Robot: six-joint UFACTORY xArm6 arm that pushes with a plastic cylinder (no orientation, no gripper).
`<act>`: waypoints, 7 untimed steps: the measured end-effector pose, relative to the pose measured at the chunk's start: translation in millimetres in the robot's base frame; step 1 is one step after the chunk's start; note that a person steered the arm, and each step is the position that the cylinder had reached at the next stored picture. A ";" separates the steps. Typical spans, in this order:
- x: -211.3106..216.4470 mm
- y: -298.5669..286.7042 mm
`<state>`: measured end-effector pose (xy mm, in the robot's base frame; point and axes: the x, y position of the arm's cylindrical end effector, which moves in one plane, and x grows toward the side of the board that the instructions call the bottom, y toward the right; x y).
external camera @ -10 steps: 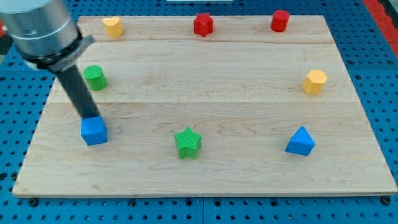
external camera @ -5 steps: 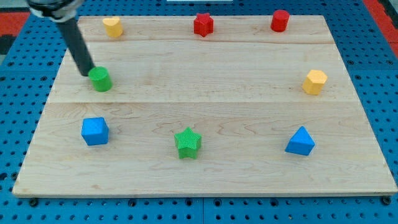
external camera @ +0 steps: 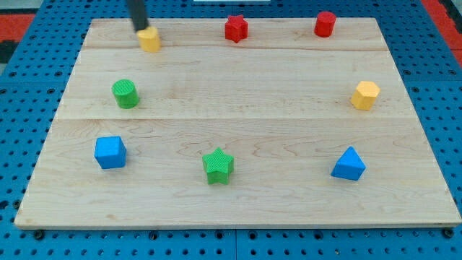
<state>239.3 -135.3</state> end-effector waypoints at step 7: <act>-46.2 187.9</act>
<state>193.1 52.6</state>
